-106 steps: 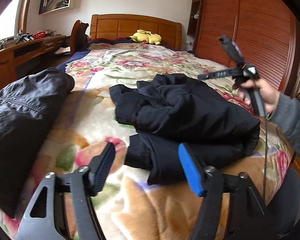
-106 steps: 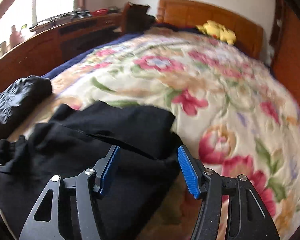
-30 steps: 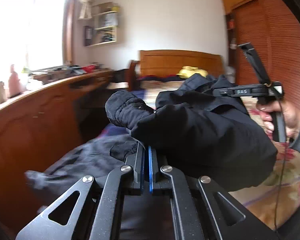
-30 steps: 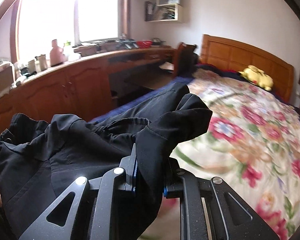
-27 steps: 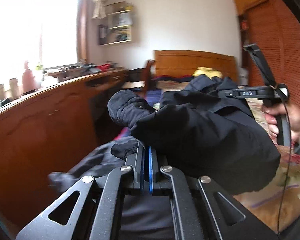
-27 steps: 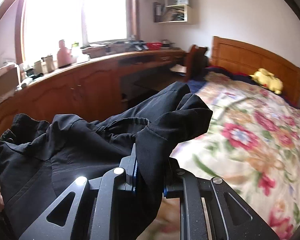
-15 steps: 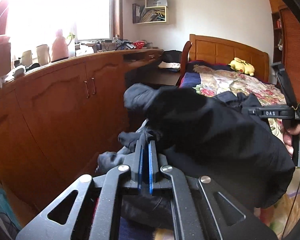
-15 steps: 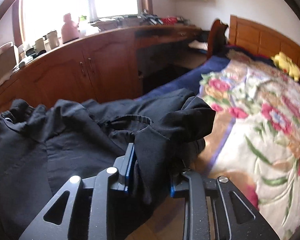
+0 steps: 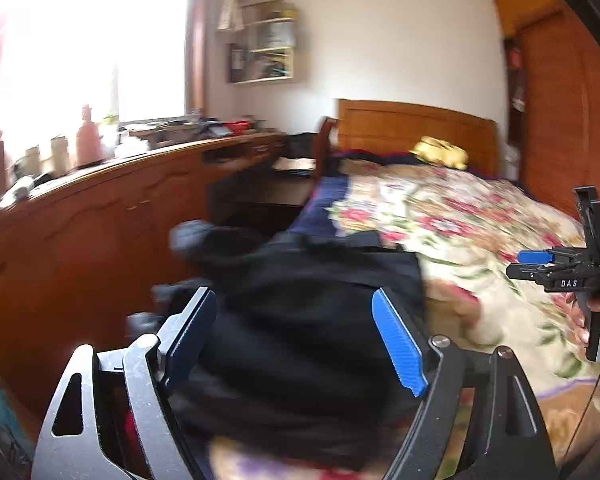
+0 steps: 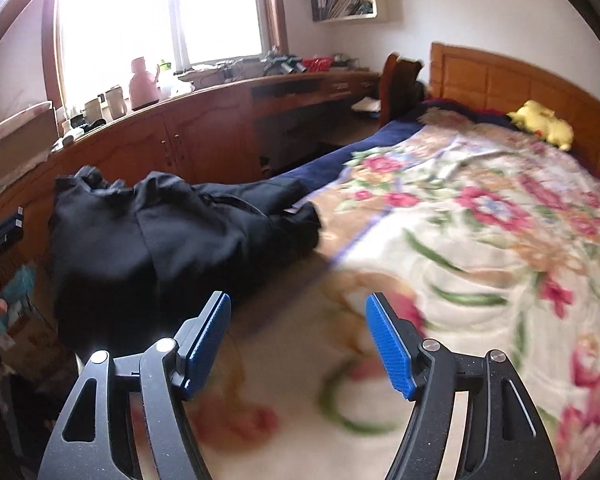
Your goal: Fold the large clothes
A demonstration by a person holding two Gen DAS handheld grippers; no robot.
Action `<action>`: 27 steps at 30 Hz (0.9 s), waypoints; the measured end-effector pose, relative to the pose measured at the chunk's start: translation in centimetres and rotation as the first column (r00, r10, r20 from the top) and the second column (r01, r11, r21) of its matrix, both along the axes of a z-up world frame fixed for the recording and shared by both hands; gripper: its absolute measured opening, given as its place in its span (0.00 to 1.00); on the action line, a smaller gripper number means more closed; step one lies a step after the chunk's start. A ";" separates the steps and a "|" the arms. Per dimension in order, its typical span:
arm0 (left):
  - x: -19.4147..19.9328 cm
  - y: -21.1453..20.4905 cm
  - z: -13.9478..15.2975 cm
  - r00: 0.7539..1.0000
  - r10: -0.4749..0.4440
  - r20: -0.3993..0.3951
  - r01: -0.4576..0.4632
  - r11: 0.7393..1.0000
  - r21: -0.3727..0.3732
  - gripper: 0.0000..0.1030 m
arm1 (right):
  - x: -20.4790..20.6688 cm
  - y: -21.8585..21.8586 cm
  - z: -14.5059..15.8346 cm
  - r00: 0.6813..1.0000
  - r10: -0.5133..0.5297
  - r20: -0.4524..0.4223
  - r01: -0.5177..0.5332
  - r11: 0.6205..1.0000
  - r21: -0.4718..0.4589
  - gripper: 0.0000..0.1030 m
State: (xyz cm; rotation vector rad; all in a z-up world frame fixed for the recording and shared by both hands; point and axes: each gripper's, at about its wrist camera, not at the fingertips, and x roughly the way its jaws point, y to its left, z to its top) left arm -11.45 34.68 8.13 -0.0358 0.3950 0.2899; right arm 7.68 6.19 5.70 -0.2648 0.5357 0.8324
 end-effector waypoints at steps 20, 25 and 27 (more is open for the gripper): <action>11.1 -27.7 -2.0 0.901 -0.433 -0.011 0.433 0.901 -0.043 0.86 | -6.2 -22.1 -2.0 0.912 -0.398 0.094 0.388 0.915 0.110 0.70; 12.8 -31.6 -3.0 0.886 -0.464 -0.012 0.462 0.885 -0.059 0.86 | -6.8 -24.1 -2.3 0.875 -0.469 0.116 0.453 0.880 0.141 0.70; 13.3 -32.9 -3.4 0.883 -0.469 -0.013 0.467 0.882 -0.063 0.86 | -6.4 -24.2 -3.0 0.863 -0.489 0.126 0.470 0.869 0.155 0.70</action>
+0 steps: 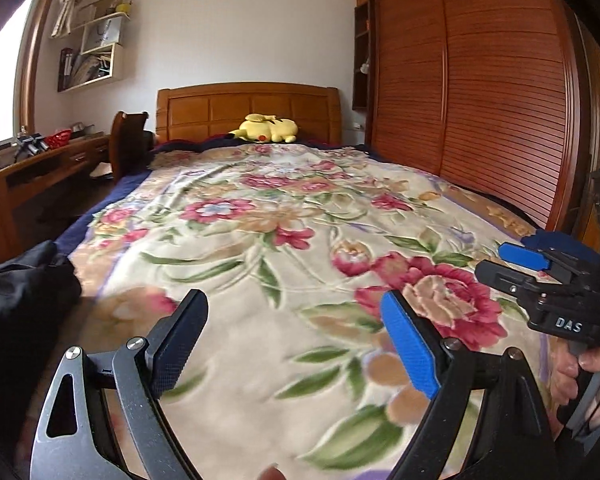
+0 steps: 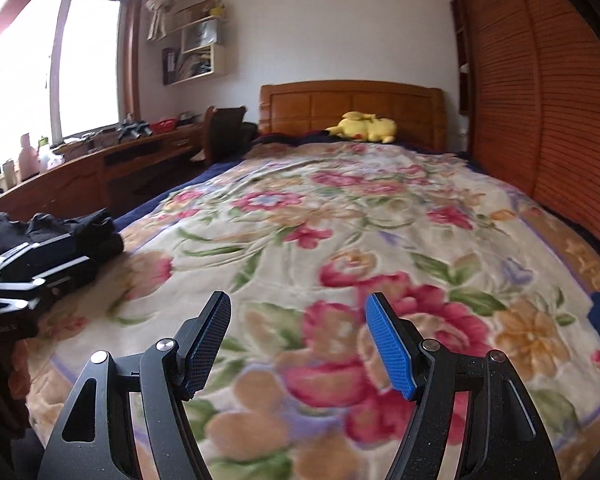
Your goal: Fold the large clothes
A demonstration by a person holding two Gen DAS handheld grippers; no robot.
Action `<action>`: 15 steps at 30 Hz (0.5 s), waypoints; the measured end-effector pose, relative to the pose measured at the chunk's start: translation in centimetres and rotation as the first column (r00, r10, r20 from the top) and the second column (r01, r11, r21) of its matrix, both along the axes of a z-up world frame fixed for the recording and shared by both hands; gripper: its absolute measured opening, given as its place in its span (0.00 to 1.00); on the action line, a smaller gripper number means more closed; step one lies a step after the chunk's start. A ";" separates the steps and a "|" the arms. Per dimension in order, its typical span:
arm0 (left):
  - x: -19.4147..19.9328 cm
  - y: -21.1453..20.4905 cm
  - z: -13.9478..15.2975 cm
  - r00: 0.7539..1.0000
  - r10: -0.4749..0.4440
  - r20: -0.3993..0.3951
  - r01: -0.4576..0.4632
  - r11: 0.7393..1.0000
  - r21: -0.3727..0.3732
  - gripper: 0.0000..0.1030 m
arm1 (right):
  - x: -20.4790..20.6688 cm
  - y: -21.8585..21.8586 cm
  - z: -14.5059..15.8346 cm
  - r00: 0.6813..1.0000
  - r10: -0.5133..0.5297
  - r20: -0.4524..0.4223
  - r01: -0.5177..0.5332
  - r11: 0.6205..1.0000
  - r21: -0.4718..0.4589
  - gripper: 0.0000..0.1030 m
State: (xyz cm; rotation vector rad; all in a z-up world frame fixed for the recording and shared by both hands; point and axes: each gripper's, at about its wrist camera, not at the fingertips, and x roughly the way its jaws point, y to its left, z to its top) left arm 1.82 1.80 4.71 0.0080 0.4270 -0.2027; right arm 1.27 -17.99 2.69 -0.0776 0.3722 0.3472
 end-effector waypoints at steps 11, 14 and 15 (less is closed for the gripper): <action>1.5 -1.2 -2.5 0.999 0.048 -0.008 -0.048 0.998 -0.040 0.86 | -0.7 -0.1 -2.2 0.998 -0.045 0.049 0.045 0.999 0.003 0.70; 1.7 -1.2 -2.9 0.999 0.052 -0.014 -0.052 0.998 -0.029 0.86 | -0.7 -0.2 -2.5 0.998 -0.046 0.049 0.046 0.999 0.001 0.70; 1.6 -1.3 -3.0 0.998 0.055 -0.013 -0.055 0.998 -0.020 0.86 | -0.8 -0.3 -2.5 0.997 -0.048 0.052 0.048 0.999 0.005 0.70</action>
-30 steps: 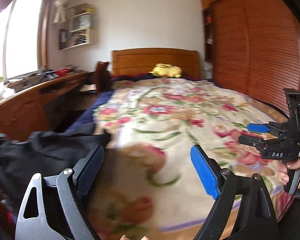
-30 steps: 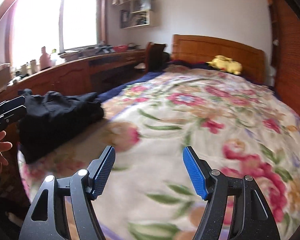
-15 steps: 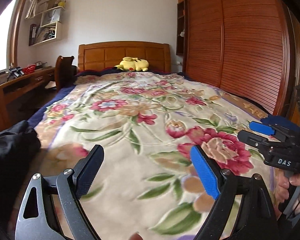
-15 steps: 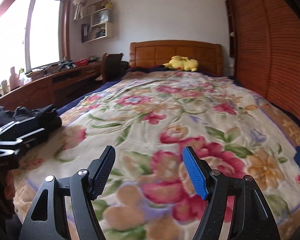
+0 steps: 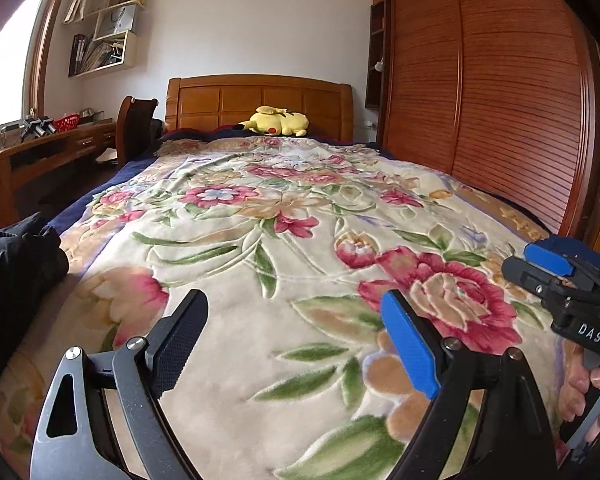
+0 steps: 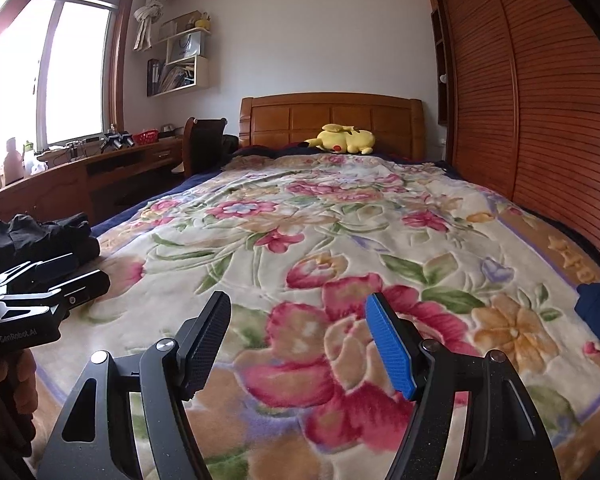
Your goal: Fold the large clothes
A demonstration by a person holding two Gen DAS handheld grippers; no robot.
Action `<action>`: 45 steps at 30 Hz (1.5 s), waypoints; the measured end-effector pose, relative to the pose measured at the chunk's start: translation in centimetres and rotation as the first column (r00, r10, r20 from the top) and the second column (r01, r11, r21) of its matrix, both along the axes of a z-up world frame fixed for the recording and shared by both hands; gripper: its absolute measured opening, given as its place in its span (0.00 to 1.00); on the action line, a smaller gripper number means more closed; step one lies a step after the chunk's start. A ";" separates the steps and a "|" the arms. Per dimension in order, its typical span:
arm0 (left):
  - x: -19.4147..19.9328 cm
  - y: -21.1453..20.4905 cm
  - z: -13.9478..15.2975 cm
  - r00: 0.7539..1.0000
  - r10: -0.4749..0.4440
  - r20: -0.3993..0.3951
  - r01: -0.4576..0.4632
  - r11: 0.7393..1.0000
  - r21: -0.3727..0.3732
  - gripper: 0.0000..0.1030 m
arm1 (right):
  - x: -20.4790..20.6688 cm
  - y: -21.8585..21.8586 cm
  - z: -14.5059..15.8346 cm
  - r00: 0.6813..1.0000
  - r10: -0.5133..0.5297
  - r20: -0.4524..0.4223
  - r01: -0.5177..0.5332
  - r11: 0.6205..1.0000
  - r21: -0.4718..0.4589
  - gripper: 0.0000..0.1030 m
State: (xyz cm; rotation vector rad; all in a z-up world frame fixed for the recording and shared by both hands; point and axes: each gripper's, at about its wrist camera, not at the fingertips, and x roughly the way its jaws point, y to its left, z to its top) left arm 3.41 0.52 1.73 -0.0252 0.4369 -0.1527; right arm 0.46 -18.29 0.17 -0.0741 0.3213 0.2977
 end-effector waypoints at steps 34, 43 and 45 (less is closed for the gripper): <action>-1.2 -0.2 0.6 1.000 -0.007 0.023 0.007 1.000 0.029 0.86 | 0.2 -1.6 -0.2 1.000 0.006 0.011 -0.006 1.000 0.007 0.70; -1.4 -0.5 0.7 1.000 -0.009 0.028 0.008 1.000 0.029 0.86 | 0.2 -1.8 -0.2 1.000 0.009 0.010 -0.010 1.000 0.016 0.70; -1.4 -0.4 0.6 1.000 -0.010 0.027 0.009 1.000 0.027 0.86 | 0.1 -1.8 -0.2 1.000 0.008 0.012 -0.008 1.000 0.018 0.70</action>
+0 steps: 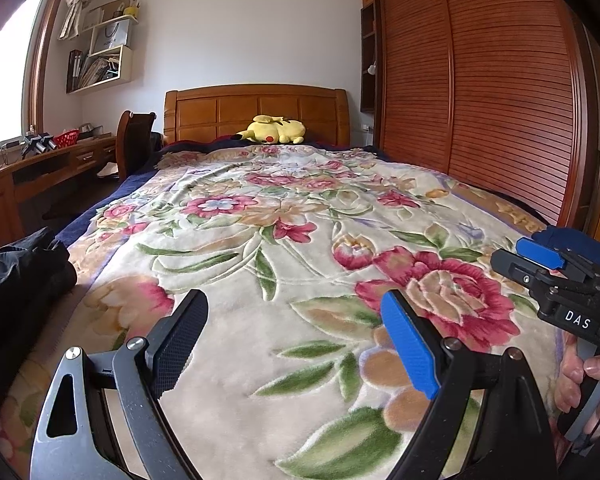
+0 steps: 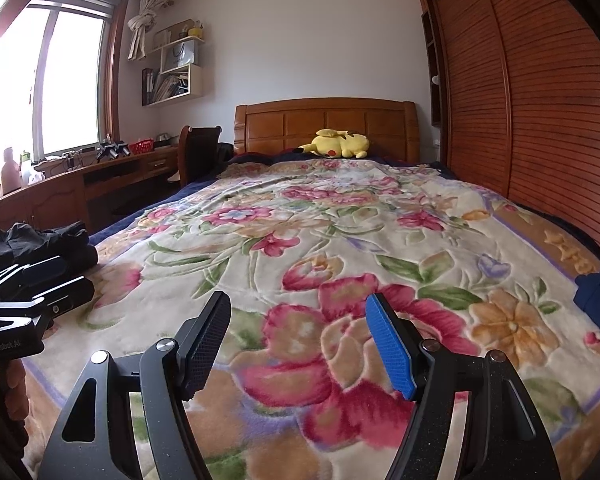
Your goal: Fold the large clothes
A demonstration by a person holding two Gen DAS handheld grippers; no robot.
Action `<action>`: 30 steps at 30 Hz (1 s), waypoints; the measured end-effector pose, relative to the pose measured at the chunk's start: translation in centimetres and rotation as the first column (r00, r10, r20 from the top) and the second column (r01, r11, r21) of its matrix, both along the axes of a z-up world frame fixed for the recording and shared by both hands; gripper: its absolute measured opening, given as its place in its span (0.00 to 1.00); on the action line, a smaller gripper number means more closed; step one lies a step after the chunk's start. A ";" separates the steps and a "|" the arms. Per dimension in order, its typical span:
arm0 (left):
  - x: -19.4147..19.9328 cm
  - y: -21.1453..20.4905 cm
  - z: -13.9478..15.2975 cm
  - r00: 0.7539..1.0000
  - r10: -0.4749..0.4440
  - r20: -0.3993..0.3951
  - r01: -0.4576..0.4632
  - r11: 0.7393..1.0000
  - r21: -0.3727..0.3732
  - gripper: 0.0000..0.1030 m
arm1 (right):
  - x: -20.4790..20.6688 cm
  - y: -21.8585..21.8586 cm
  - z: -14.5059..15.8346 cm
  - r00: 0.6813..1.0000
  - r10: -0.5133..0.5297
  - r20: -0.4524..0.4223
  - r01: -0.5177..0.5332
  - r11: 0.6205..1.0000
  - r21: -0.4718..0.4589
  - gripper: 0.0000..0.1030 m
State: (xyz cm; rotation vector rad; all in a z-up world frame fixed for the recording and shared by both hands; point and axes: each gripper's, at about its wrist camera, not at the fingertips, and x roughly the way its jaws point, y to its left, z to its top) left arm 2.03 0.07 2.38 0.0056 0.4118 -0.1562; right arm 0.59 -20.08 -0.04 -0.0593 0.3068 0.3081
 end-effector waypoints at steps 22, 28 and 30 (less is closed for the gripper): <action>-0.1 0.0 0.1 1.000 0.002 0.005 -0.002 1.000 -0.001 0.86 | 0.0 -0.1 0.1 1.000 -0.005 0.003 0.005 1.000 0.006 0.70; -0.1 0.0 0.3 1.000 0.002 0.006 -0.002 1.000 -0.001 0.86 | 0.0 -0.2 0.0 1.000 -0.004 0.003 0.004 1.000 0.006 0.70; -0.1 0.0 0.3 1.000 0.002 0.006 -0.002 1.000 -0.002 0.86 | 0.1 -0.2 0.0 1.000 -0.005 0.004 0.005 1.000 0.008 0.70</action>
